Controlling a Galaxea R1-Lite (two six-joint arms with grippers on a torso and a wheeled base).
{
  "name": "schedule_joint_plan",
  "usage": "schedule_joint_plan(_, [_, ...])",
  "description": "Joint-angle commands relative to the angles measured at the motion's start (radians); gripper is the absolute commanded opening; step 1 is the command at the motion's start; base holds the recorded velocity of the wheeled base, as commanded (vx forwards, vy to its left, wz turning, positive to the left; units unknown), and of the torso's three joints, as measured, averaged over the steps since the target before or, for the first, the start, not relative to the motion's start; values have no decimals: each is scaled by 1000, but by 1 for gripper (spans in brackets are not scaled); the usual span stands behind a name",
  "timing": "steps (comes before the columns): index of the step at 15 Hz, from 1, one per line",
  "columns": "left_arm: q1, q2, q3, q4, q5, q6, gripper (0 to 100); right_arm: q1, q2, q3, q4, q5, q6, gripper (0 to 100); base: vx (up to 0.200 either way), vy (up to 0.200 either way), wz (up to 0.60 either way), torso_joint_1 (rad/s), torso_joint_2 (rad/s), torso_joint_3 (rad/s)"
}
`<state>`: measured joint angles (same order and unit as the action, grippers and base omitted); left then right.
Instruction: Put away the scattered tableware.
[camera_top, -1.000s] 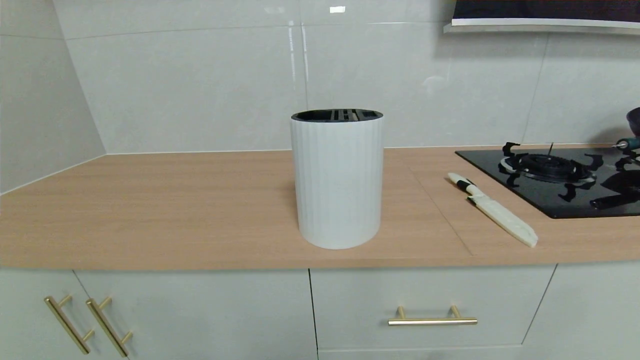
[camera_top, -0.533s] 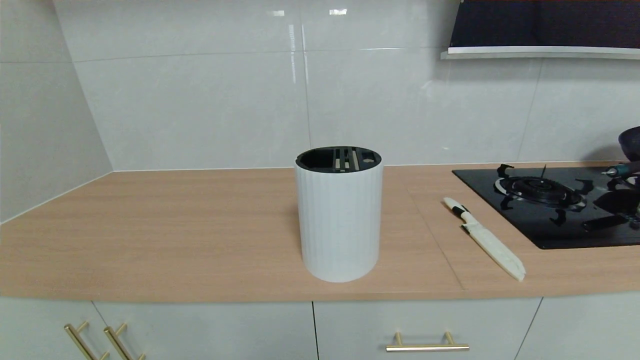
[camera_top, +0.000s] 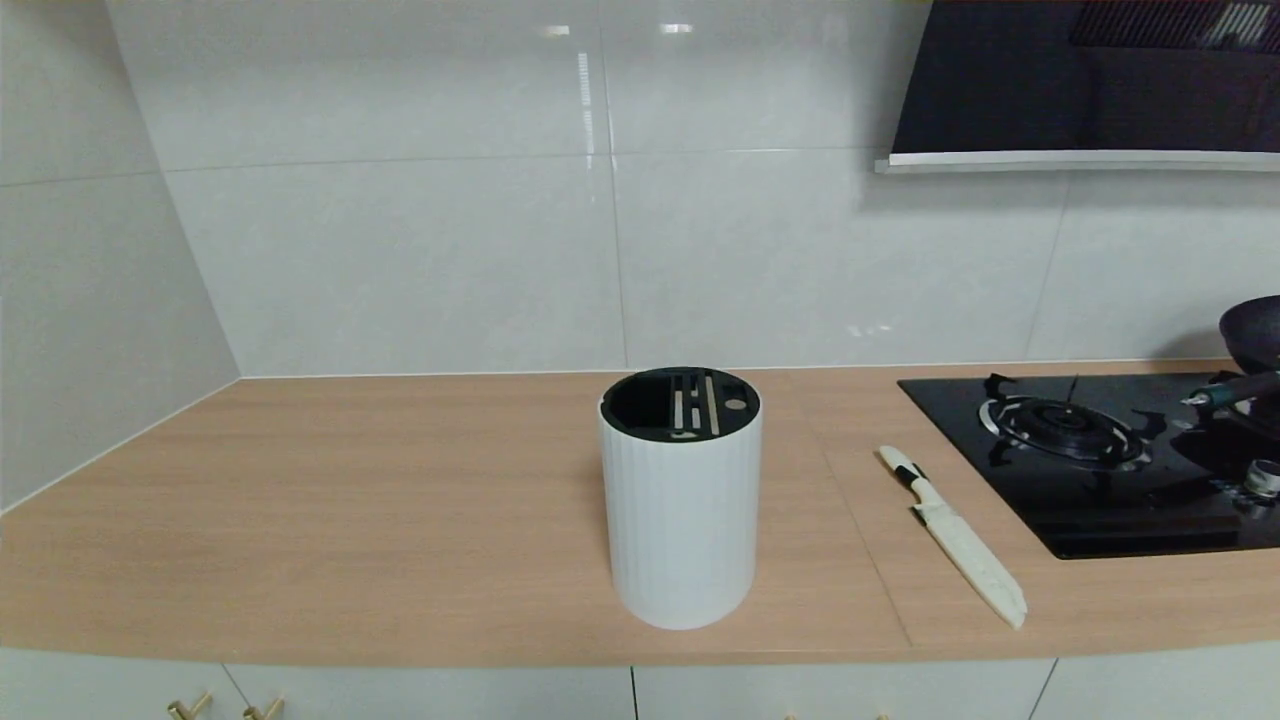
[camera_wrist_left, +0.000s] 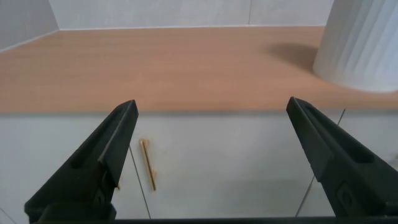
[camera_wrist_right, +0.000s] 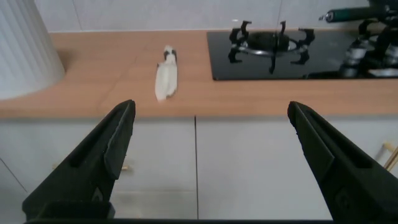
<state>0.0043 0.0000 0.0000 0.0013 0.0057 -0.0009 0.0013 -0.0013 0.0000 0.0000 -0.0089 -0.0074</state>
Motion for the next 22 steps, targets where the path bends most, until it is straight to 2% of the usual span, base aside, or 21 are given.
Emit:
schedule_joint_plan(1, [0, 0, 0, 0, 0, -1, 100, 0, 1, 0, 0, 0, 0, 100, 0, 0, 0, 246, -535, -300])
schedule_joint_plan(13, [0, 0, 0, 0, 0, 1, 100, 0, 1, 0, 0, 0, 0, 100, 0, 0, 0, 256, -539, -284])
schedule_joint_plan(22, [0, 0, 0, 0, 0, 1, 100, 0, 1, 0, 0, 0, -2, 100, 0, 0, 0, 13, -28, -13])
